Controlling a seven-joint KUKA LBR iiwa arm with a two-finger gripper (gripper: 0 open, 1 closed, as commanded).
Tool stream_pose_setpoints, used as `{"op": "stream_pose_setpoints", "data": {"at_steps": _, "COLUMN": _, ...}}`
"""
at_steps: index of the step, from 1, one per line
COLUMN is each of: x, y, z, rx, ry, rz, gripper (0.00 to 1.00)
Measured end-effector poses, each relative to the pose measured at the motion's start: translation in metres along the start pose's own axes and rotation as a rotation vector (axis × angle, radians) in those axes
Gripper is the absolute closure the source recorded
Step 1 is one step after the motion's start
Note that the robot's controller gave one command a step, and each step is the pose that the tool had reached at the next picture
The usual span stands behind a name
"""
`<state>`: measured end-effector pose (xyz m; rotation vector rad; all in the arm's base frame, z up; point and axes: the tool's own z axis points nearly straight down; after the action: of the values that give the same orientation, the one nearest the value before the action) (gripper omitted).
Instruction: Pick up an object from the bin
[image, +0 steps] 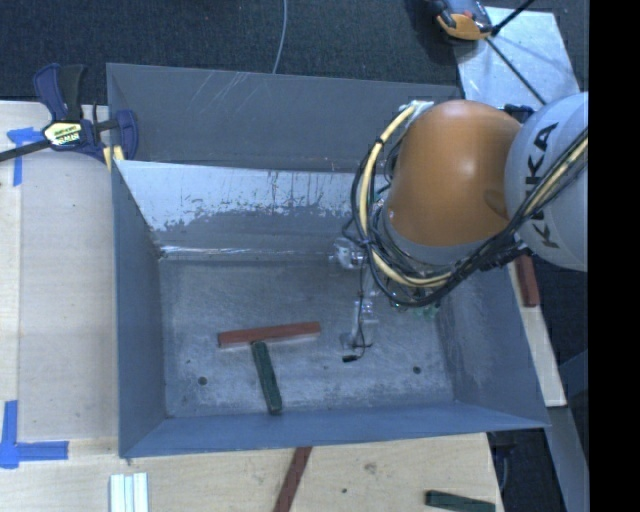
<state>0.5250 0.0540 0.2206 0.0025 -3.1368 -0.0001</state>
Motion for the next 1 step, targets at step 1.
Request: {"op": "stream_pose_setpoints", "data": {"at_steps": 1, "x": -0.0016, "y": -0.0003, "z": -0.0040, "rx": -0.001, "ry": -0.008, "rz": 0.002, "gripper": 0.00}}
